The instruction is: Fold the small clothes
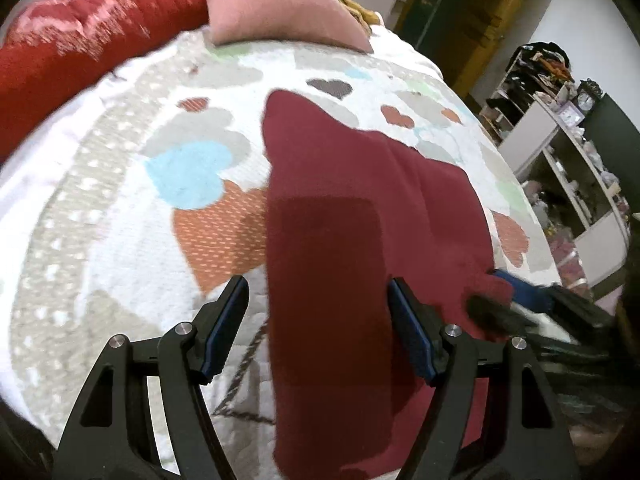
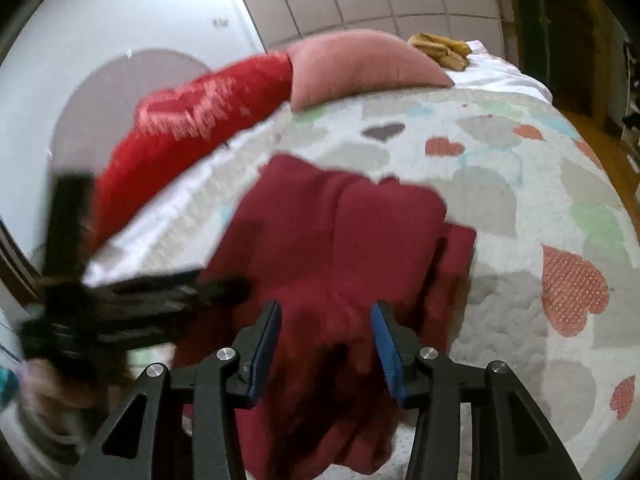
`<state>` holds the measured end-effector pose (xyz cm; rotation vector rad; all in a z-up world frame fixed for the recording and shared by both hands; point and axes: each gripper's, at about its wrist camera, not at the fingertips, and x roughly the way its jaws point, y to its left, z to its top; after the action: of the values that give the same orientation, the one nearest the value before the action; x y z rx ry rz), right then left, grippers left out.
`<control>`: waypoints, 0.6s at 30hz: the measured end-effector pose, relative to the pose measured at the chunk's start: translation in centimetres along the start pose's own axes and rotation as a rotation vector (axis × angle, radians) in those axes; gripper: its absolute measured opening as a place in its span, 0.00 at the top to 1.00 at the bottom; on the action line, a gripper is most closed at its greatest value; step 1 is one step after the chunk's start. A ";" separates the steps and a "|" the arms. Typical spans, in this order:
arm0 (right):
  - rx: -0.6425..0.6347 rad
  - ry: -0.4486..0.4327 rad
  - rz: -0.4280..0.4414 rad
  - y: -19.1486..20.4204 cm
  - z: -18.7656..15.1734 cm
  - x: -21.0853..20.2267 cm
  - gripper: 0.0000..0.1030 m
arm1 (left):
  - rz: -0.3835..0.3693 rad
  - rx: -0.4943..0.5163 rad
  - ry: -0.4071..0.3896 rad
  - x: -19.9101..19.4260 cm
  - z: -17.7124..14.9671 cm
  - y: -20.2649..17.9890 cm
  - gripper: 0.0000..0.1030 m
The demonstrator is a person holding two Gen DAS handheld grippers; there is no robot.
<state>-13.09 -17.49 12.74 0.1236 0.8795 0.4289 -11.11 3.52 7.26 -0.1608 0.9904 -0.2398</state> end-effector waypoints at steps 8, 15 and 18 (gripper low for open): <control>0.014 0.034 -0.122 0.3 -1.5 0.8 0.56 | 0.108 0.024 -0.111 -3.4 -1.0 -0.1 0.30; 0.028 -0.068 -0.184 2.9 -2.4 -4.1 0.56 | 0.142 0.012 -0.207 -6.8 -2.2 -0.4 0.30; 0.024 -0.099 -0.212 3.8 -2.6 -5.3 0.56 | 0.150 0.030 -0.215 -7.7 -2.8 -1.0 0.30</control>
<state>-19.25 -16.40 15.97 0.0719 0.7910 0.2122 -17.65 4.59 12.25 -0.0823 0.7807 -0.0980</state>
